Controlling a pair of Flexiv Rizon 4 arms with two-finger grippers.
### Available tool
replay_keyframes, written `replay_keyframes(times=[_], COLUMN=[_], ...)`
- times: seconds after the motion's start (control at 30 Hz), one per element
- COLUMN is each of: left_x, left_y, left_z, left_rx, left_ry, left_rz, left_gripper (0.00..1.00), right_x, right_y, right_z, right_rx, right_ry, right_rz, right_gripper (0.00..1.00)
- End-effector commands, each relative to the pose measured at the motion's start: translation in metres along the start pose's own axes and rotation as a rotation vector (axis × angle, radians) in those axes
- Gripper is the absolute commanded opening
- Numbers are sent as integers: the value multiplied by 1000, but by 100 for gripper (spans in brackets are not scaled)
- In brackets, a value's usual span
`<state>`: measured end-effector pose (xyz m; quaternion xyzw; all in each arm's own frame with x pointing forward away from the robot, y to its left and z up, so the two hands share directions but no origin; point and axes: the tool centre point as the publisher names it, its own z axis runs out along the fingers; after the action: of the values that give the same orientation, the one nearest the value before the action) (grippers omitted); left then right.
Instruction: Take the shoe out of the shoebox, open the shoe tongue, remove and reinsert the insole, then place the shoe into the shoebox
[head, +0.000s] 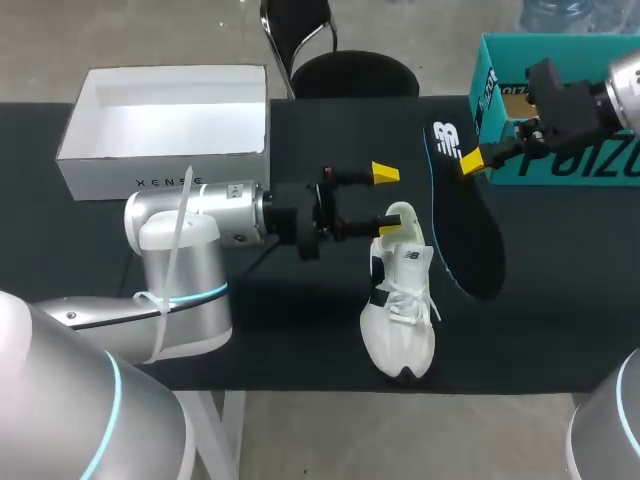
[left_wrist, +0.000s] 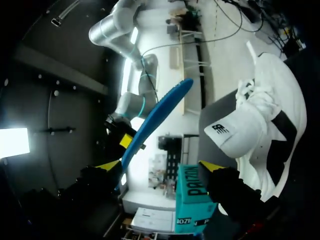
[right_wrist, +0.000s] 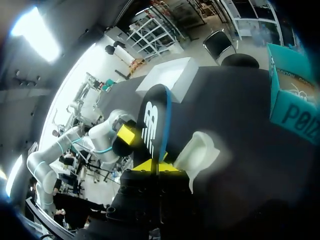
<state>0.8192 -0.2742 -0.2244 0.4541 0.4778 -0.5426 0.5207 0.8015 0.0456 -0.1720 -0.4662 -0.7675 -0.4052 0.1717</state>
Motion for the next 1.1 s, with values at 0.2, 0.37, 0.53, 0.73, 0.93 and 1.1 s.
replay_keyframes(times=[0.2, 0.37, 0.53, 0.73, 0.93, 1.1], left_x=[4, 5, 3, -4, -3, 6], left_y=[-1, -2, 0, -4, -12, -19], left_z=[4, 9, 13, 18, 23, 27], left_rx=[1, 10, 7, 10, 11, 26], left_ry=[18, 39, 36, 26, 26, 46], left_rz=[30, 66, 78, 103, 112, 119], left_gripper=[100, 100, 100, 100, 100, 100], right_x=[-2, -1, 1, 0, 0, 0], right_y=[-3, -3, -1, 0, 1, 2], right_z=[22, 25, 30, 38, 45, 48], right_rx=[14, 20, 29, 39, 45, 59], right_ry=[18, 21, 31, 41, 49, 53], right_rz=[16, 20, 22, 33, 43, 50], right_gripper=[0, 0, 0, 0, 0, 0])
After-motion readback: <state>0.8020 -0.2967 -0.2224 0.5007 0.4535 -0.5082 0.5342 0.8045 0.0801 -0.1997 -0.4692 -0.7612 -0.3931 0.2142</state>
